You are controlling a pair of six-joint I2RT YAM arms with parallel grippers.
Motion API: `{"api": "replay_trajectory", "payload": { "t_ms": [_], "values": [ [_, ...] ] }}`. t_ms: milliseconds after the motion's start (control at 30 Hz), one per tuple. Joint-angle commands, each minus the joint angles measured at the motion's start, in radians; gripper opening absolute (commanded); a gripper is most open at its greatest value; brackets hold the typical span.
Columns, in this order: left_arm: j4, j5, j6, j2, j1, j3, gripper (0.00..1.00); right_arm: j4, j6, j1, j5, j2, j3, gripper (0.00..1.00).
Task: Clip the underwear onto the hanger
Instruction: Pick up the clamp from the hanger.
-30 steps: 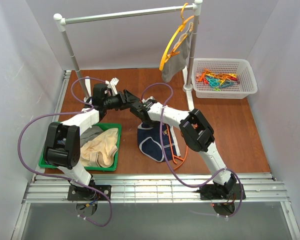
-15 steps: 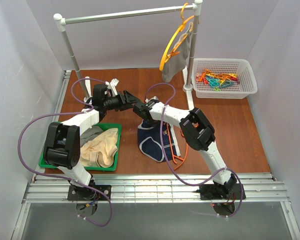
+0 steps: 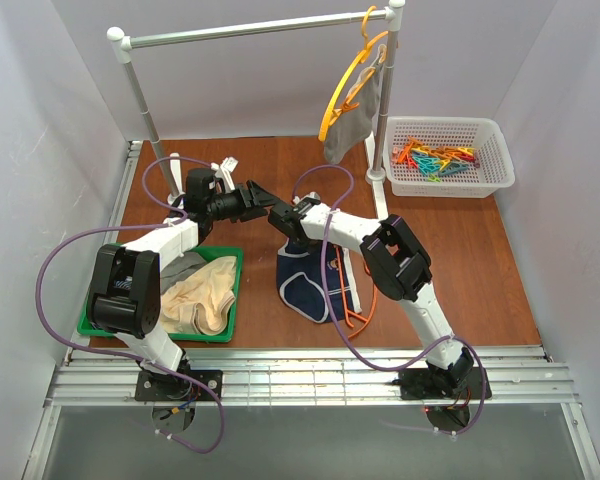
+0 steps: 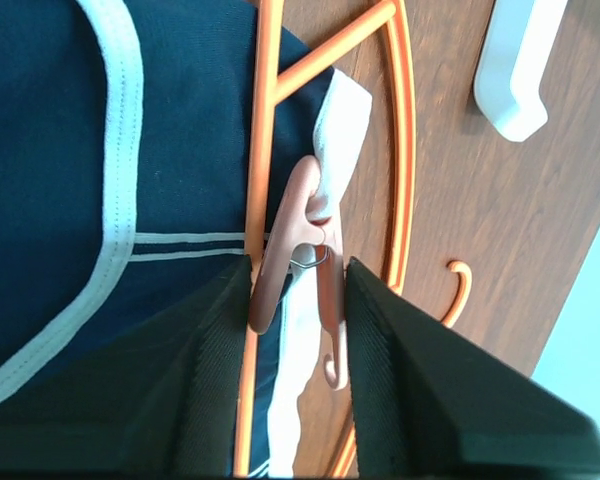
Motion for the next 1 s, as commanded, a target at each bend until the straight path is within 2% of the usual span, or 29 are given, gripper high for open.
{"api": "replay_trajectory", "payload": {
  "t_ms": [0, 300, 600, 833, 967],
  "values": [
    [-0.037, 0.162, 0.023, -0.029, -0.047, -0.024, 0.73, 0.024, 0.025, -0.018, 0.025, -0.053, -0.005, 0.28],
    [-0.037, 0.162, 0.023, -0.028, -0.047, -0.023, 0.73, 0.021, 0.046, -0.021, 0.005, -0.082, -0.045, 0.17],
    [-0.054, 0.159, 0.029, -0.025, -0.045, -0.014, 0.73, 0.023, 0.059, -0.033, -0.033, -0.171, -0.097, 0.15],
    [-0.092, 0.16, 0.053, -0.013, -0.045, 0.0, 0.73, 0.061, 0.031, -0.032, -0.211, -0.245, -0.173, 0.15],
    [-0.124, 0.14, 0.102, -0.011, -0.044, 0.015, 0.73, 0.118, -0.028, -0.035, -0.336, -0.37, -0.269, 0.15]
  ]
}}
